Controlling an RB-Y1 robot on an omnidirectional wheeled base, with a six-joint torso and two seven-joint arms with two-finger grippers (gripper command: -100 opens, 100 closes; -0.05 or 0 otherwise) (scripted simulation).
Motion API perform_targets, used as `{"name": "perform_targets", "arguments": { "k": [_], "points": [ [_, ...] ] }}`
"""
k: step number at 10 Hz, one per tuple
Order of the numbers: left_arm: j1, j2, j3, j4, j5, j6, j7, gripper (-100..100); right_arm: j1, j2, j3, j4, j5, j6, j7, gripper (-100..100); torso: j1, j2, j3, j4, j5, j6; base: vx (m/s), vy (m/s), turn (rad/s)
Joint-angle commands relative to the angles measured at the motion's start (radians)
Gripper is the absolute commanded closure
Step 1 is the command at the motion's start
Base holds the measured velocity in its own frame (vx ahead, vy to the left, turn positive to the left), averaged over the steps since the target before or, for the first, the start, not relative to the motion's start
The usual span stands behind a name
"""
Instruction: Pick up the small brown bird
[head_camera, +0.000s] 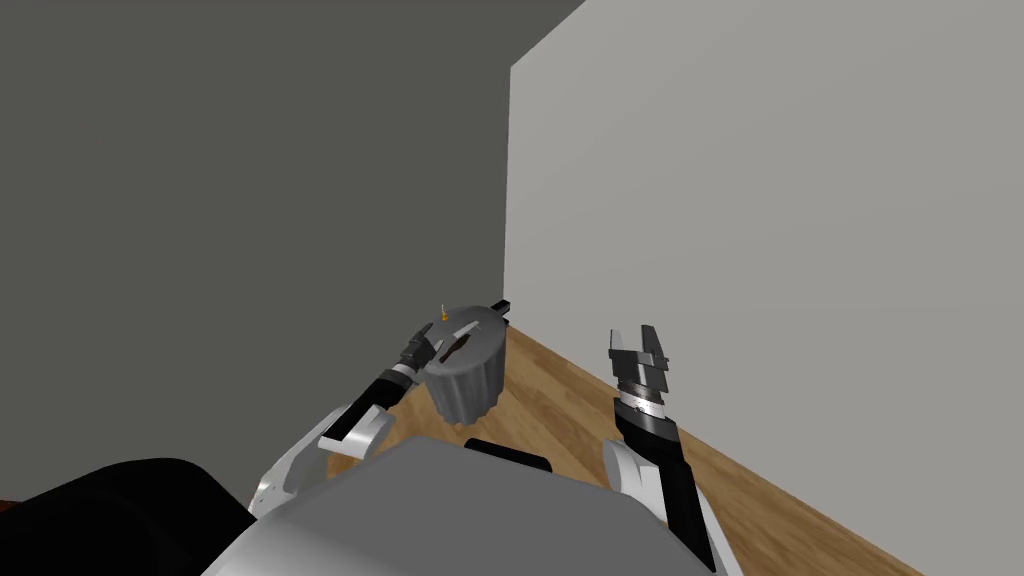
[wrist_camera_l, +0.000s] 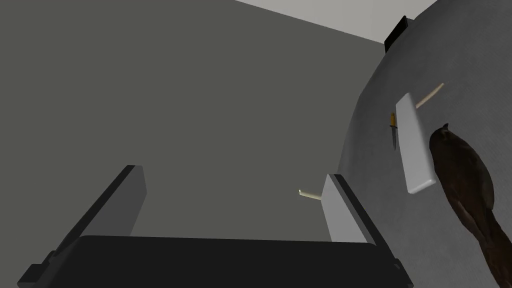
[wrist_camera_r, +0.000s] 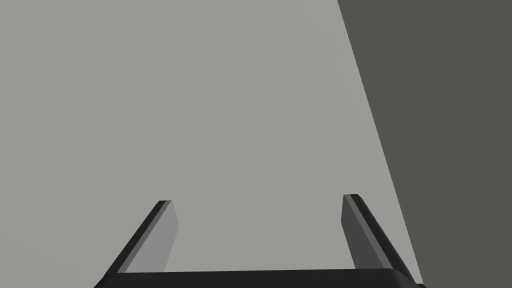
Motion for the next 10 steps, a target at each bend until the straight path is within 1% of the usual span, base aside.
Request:
{"name": "perform_targets", "arguments": {
  "k": [1, 2, 3, 4, 5, 6, 7, 8, 9, 10],
  "points": [
    [0.02, 0.028, 0.001, 0.02, 0.022, 0.031, 0.043, -100, 0.0, 0.0, 0.0, 0.0, 0.0, 0.0, 0.0, 0, 0.0, 0.0, 0.0, 0.0, 0.0, 0.0, 0.036, -0.035, -0.172],
    [0.031, 0.055, 0.006, 0.044, 0.044, 0.056, 0.07, -100, 0.0, 0.0, 0.0, 0.0, 0.0, 0.0, 0.0, 0, 0.0, 0.0, 0.0, 0.0, 0.0, 0.001, 0.06, -0.036, -0.329],
    [0.031, 0.055, 0.006, 0.044, 0.044, 0.056, 0.08, -100, 0.0, 0.0, 0.0, 0.0, 0.0, 0.0, 0.0, 0, 0.0, 0.0, 0.0, 0.0, 0.0, 0.001, 0.049, -0.018, -0.135],
    [0.043, 0.082, 0.01, 0.069, 0.066, 0.082, 0.116, -100, 0.0, 0.0, 0.0, 0.0, 0.0, 0.0, 0.0, 0, 0.001, 0.0, 0.0, 0.0, 0.0, 0.0, 0.057, -0.021, -0.228],
    [0.055, 0.108, 0.014, 0.093, 0.088, 0.108, 0.142, -100, 0.0, 0.0, 0.0, 0.0, 0.0, 0.0, 0.0, 0, 0.001, 0.0, 0.0, 0.0, 0.0, 0.001, 0.083, -0.026, -0.317],
    [0.055, 0.108, 0.014, 0.093, 0.088, 0.108, 0.155, -100, 0.0, 0.0, 0.0, 0.0, 0.0, 0.0, 0.0, 0, 0.001, -0.002, -0.001, 0.0, 0.0, 0.001, 0.059, -0.013, -0.111],
    [0.067, 0.133, 0.019, 0.116, 0.111, 0.135, 0.193, -100, 0.0, 0.0, 0.0, 0.0, 0.0, 0.0, 0.0, 0, 0.001, -0.001, -0.001, 0.0, 0.0, 0.0, 0.054, -0.015, -0.218],
    [0.079, 0.157, 0.023, 0.14, 0.135, 0.162, 0.219, -100, 0.0, 0.0, 0.0, 0.0, 0.0, 0.0, 0.0, 0, 0.001, 0.0, 0.0, 0.0, 0.0, 0.001, 0.072, -0.007, -0.294],
    [0.079, 0.157, 0.023, 0.14, 0.135, 0.162, 0.232, -100, 0.0, 0.0, 0.0, 0.0, 0.0, 0.0, 0.0, 0, 0.001, -0.001, -0.001, 0.0, 0.0, 0.0, 0.053, 0.005, -0.108],
    [0.092, 0.179, 0.028, 0.163, 0.158, 0.189, 0.267, -100, 0.0, 0.0, 0.0, 0.0, 0.0, 0.0, 0.0, 0, 0.002, 0.0, 0.0, 0.0, 0.0, 0.0, 0.055, -0.002, -0.206]
  ]
}}
